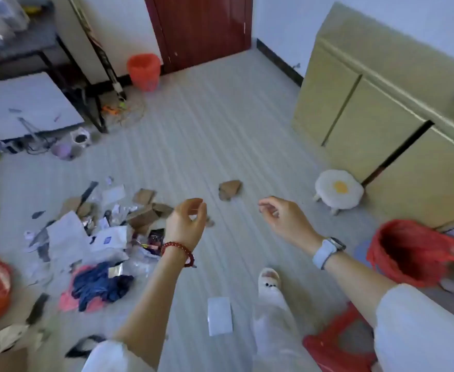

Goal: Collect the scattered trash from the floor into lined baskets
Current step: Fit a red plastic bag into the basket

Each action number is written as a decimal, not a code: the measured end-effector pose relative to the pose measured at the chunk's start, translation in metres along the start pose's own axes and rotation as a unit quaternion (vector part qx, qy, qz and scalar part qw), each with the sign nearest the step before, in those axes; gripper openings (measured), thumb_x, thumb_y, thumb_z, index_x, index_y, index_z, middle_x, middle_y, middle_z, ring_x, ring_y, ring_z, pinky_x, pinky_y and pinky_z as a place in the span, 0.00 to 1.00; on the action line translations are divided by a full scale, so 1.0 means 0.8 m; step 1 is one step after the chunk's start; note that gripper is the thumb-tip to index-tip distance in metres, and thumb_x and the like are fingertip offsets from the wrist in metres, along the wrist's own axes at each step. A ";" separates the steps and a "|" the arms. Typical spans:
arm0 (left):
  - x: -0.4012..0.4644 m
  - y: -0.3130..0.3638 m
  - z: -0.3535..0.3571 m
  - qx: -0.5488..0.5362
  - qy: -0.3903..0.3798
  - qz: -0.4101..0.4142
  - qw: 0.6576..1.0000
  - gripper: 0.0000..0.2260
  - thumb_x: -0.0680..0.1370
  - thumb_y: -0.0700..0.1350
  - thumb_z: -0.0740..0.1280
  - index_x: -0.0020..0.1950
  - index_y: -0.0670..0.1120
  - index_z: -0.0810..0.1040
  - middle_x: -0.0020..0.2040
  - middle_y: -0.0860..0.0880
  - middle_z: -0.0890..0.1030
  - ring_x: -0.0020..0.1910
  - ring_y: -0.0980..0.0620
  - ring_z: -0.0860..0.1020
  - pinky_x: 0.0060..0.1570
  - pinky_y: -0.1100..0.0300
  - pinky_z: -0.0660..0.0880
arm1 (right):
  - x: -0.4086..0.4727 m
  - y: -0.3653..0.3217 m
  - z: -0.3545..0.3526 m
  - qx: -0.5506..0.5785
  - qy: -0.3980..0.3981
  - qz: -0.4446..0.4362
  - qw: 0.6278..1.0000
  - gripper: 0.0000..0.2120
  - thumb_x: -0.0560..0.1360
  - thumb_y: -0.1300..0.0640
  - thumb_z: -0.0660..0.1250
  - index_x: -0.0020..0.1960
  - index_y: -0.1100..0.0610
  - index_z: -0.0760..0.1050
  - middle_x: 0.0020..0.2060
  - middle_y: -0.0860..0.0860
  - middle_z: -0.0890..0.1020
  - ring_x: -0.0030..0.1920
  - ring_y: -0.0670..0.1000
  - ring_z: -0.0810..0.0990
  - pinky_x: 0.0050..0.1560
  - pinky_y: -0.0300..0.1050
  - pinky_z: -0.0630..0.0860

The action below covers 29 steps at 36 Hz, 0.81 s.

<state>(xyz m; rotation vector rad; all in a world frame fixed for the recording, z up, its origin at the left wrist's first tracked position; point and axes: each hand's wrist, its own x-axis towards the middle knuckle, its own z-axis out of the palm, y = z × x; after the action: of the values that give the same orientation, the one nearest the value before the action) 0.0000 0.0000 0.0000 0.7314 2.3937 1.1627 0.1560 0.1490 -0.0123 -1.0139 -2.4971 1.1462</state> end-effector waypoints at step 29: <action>0.675 0.161 0.150 0.035 -0.026 -0.090 0.995 0.15 0.79 0.47 0.60 0.63 0.44 0.73 0.63 0.45 0.74 0.60 0.49 0.73 0.54 0.64 0.66 | 0.712 0.045 -0.163 -0.023 -0.115 0.082 0.990 0.16 0.79 0.56 0.58 0.65 0.58 0.69 0.58 0.55 0.77 0.54 0.52 0.77 0.57 0.46 0.72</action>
<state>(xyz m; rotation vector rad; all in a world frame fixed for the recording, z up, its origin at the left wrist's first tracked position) -0.3265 0.4642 -0.0251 0.5455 2.4102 0.9806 -0.1892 0.6217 -0.0008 -1.1812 -2.6671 1.3284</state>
